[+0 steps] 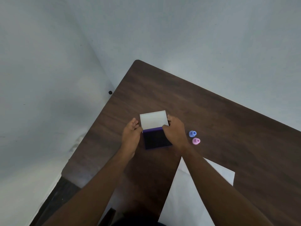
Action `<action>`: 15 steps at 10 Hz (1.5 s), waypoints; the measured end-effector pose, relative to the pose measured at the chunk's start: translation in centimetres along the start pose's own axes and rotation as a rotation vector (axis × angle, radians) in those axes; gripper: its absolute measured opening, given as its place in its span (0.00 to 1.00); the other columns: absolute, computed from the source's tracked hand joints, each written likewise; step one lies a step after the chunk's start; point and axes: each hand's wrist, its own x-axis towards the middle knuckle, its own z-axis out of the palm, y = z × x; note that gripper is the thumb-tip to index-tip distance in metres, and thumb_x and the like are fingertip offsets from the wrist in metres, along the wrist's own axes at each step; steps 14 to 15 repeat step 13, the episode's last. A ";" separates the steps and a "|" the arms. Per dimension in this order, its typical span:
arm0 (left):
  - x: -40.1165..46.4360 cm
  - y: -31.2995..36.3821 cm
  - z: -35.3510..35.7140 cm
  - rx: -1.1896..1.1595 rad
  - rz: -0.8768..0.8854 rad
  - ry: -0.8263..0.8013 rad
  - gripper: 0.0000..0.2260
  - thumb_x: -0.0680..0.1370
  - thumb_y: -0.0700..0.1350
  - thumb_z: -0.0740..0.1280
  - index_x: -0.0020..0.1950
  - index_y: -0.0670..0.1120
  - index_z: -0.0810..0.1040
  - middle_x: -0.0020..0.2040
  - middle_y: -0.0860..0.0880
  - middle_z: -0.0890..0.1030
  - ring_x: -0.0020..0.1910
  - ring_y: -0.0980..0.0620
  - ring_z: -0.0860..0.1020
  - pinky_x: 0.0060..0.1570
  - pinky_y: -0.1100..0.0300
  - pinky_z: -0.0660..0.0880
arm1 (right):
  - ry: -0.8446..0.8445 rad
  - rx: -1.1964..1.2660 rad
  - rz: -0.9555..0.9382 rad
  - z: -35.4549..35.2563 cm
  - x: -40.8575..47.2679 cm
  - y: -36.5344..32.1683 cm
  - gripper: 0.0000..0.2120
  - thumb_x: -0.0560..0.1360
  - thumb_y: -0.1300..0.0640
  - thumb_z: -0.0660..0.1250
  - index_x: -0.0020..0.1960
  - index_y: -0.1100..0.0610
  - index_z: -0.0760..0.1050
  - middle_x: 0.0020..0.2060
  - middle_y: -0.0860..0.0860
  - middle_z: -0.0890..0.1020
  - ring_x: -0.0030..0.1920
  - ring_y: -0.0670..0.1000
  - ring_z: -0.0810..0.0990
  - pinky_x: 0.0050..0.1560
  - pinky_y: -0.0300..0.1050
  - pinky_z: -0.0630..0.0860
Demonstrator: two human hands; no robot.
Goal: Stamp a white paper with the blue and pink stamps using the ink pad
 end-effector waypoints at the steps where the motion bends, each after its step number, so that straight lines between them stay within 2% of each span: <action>1: 0.1 0.2 0.2 -0.033 -0.014 -0.033 0.26 0.77 0.36 0.64 0.75 0.44 0.62 0.70 0.47 0.72 0.65 0.53 0.73 0.47 0.69 0.73 | 0.025 -0.008 0.006 0.3 0.2 0.1 0.15 0.75 0.62 0.65 0.62 0.56 0.74 0.60 0.52 0.80 0.58 0.50 0.77 0.40 0.27 0.67; 2: -0.1 0.1 0.3 -0.035 -0.017 -0.025 0.26 0.78 0.37 0.65 0.74 0.44 0.63 0.69 0.47 0.74 0.63 0.55 0.74 0.41 0.71 0.74 | 0.040 0.006 0.036 0.3 0.4 0.2 0.17 0.76 0.63 0.64 0.64 0.57 0.71 0.62 0.53 0.78 0.60 0.51 0.76 0.43 0.30 0.69; 3: -0.6 0.5 0.1 -0.027 0.015 -0.022 0.24 0.77 0.36 0.64 0.73 0.44 0.65 0.67 0.48 0.75 0.62 0.55 0.75 0.41 0.71 0.75 | 0.084 0.042 0.046 0.0 0.4 0.0 0.22 0.75 0.64 0.64 0.69 0.57 0.68 0.63 0.54 0.77 0.62 0.52 0.76 0.53 0.38 0.74; 4: -1.6 1.2 -0.3 -0.022 0.059 -0.007 0.22 0.77 0.34 0.63 0.71 0.44 0.68 0.61 0.49 0.78 0.55 0.58 0.77 0.39 0.72 0.76 | 0.109 0.088 0.043 -0.3 0.2 0.4 0.23 0.75 0.64 0.65 0.69 0.56 0.67 0.62 0.54 0.78 0.61 0.52 0.77 0.58 0.46 0.77; 5: -2.5 0.8 -1.3 -0.028 0.087 0.001 0.20 0.77 0.35 0.63 0.69 0.45 0.70 0.57 0.51 0.81 0.53 0.59 0.79 0.49 0.65 0.76 | 0.135 0.116 0.032 -0.6 -0.5 1.1 0.21 0.76 0.62 0.65 0.68 0.54 0.68 0.58 0.53 0.81 0.57 0.50 0.80 0.55 0.44 0.78; 6: -3.3 -0.2 -2.0 -0.041 0.094 -0.002 0.16 0.78 0.36 0.63 0.64 0.47 0.74 0.51 0.51 0.83 0.52 0.57 0.80 0.54 0.61 0.75 | 0.205 0.119 0.003 -1.0 -1.6 1.9 0.19 0.76 0.64 0.63 0.66 0.57 0.70 0.53 0.53 0.82 0.51 0.49 0.81 0.49 0.29 0.74; 7: -3.9 -1.6 -2.3 -0.032 0.081 -0.023 0.15 0.77 0.36 0.64 0.63 0.46 0.74 0.50 0.48 0.84 0.51 0.55 0.81 0.54 0.61 0.75 | 0.201 0.132 -0.007 -1.1 -2.9 2.9 0.19 0.75 0.67 0.61 0.65 0.60 0.70 0.48 0.54 0.84 0.48 0.49 0.82 0.46 0.30 0.75; 8: -3.8 -3.3 -2.3 0.021 0.025 -0.058 0.16 0.77 0.37 0.63 0.64 0.45 0.74 0.51 0.47 0.84 0.51 0.54 0.81 0.50 0.63 0.74 | 0.171 0.031 0.009 -0.7 -3.5 4.1 0.18 0.76 0.66 0.61 0.65 0.60 0.71 0.51 0.54 0.84 0.51 0.50 0.82 0.45 0.36 0.76; 10: -3.2 -4.8 -2.2 0.098 -0.032 -0.069 0.16 0.74 0.42 0.68 0.61 0.50 0.76 0.56 0.49 0.82 0.56 0.53 0.80 0.59 0.54 0.75 | 0.152 -0.120 0.004 0.4 -3.7 5.5 0.15 0.77 0.62 0.63 0.63 0.63 0.73 0.57 0.56 0.82 0.53 0.53 0.82 0.45 0.33 0.73; 11: -3.2 -4.9 -2.0 0.100 -0.035 -0.057 0.18 0.73 0.42 0.70 0.63 0.49 0.76 0.56 0.49 0.82 0.55 0.54 0.80 0.58 0.56 0.75 | 0.140 -0.146 0.042 0.5 -3.8 5.4 0.15 0.78 0.60 0.63 0.63 0.62 0.73 0.59 0.56 0.80 0.55 0.53 0.81 0.45 0.32 0.71; 13: -3.3 -4.7 -1.7 0.110 -0.009 -0.072 0.16 0.76 0.39 0.67 0.64 0.45 0.75 0.51 0.49 0.83 0.50 0.56 0.80 0.52 0.63 0.74 | 0.158 -0.055 0.087 0.1 -4.2 4.3 0.17 0.78 0.62 0.61 0.66 0.61 0.70 0.60 0.57 0.79 0.58 0.54 0.79 0.48 0.36 0.73; 15: -3.3 -4.7 -1.7 0.110 -0.009 -0.072 0.16 0.76 0.39 0.67 0.64 0.45 0.75 0.51 0.49 0.83 0.50 0.56 0.80 0.52 0.63 0.74 | 0.158 -0.055 0.087 0.1 -4.2 4.3 0.17 0.78 0.62 0.61 0.66 0.61 0.70 0.60 0.57 0.79 0.58 0.54 0.79 0.48 0.36 0.73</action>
